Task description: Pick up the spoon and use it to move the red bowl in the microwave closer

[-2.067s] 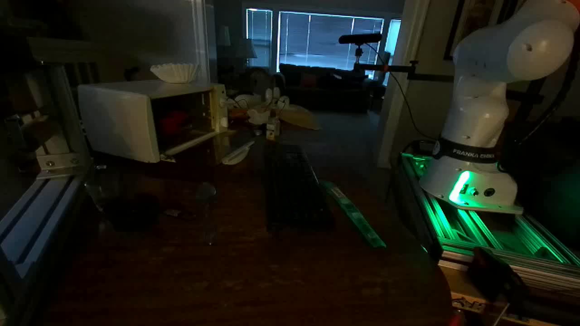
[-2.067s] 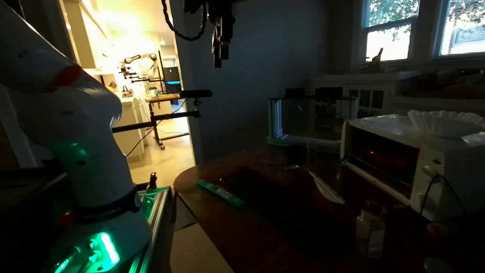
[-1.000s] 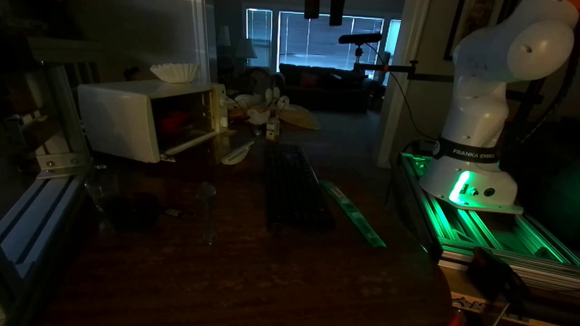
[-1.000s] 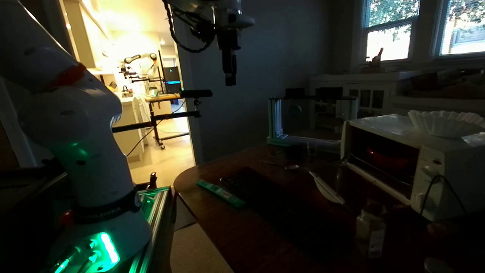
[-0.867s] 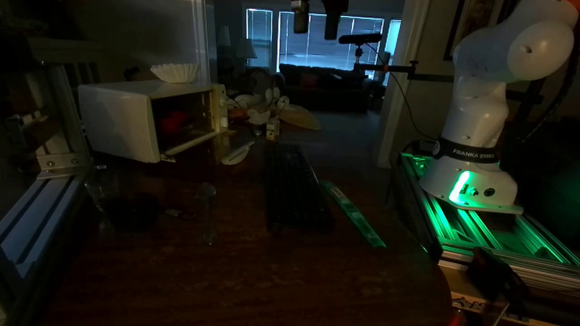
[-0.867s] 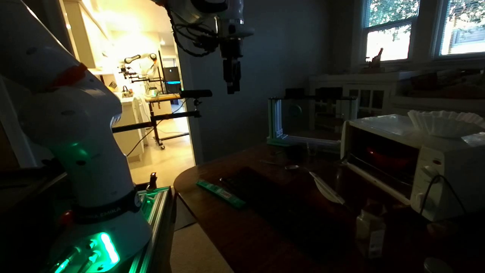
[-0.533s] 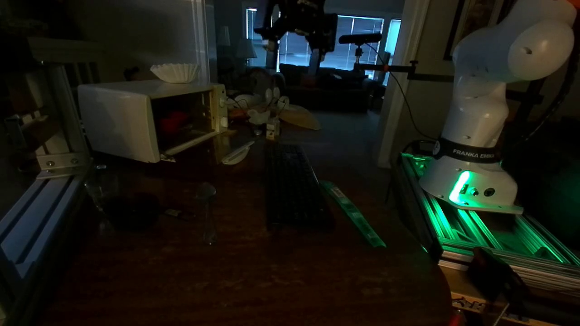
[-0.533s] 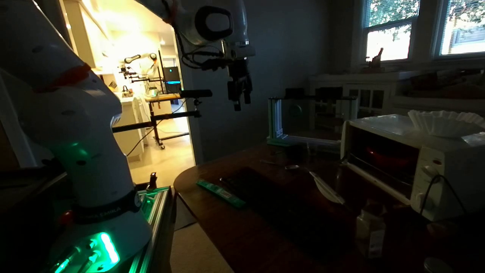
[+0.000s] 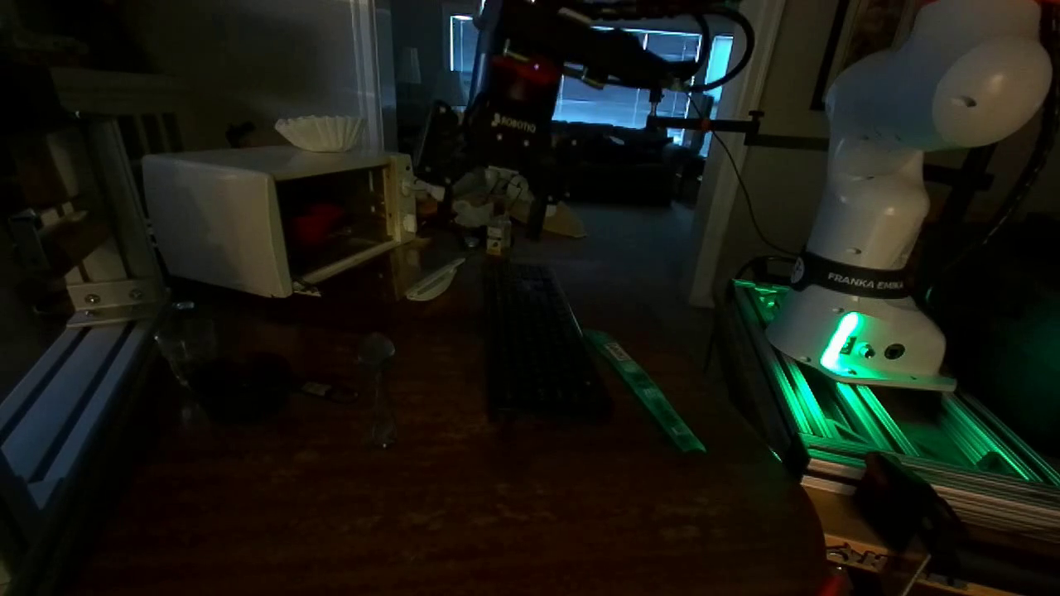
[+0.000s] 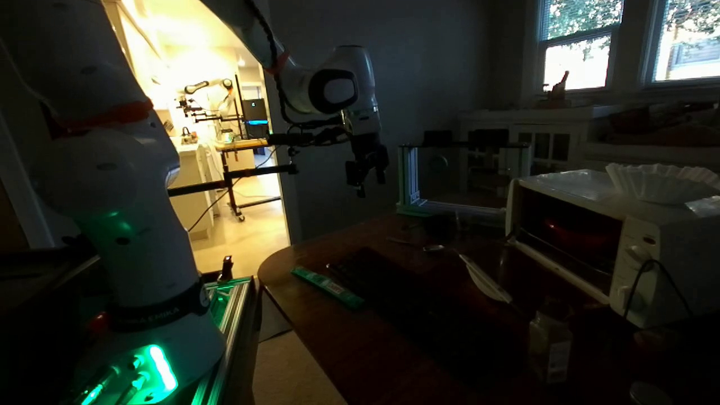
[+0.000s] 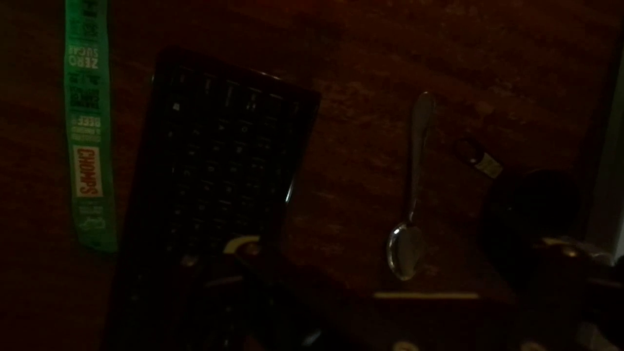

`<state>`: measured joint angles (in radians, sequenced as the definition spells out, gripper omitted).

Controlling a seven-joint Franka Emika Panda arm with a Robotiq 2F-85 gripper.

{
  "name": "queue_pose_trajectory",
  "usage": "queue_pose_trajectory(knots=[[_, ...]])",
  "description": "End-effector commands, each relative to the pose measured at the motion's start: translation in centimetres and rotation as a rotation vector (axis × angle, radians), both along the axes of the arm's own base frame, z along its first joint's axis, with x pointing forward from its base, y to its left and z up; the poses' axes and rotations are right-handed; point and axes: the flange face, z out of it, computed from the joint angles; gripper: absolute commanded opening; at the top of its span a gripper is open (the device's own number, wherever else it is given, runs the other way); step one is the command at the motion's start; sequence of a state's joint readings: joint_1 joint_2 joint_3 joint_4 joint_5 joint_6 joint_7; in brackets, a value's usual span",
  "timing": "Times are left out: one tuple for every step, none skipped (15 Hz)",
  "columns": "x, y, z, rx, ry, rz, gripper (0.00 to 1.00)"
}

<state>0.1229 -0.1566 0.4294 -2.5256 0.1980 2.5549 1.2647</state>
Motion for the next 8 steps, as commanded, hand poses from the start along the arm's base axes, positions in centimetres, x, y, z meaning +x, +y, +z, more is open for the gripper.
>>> queue_pose_trajectory(knots=[[0.9,1.5,-3.5,-0.013,0.031,0.012,1.00],[0.1,0.6,-2.0,-0.010,0.024,0.013,1.00],[0.3,0.8,-2.7,-0.014,0.033,0.020,1.00],[0.4,1.0,-3.3,-0.016,0.040,0.023,1.00],[0.6,1.0,-3.5,-0.016,0.044,0.025,1.00],[0.7,1.0,-3.5,-0.015,0.043,0.025,1.00],[0.8,1.1,-3.4,-0.014,0.042,0.026,1.00],[0.9,1.1,-3.4,-0.014,0.040,0.026,1.00]])
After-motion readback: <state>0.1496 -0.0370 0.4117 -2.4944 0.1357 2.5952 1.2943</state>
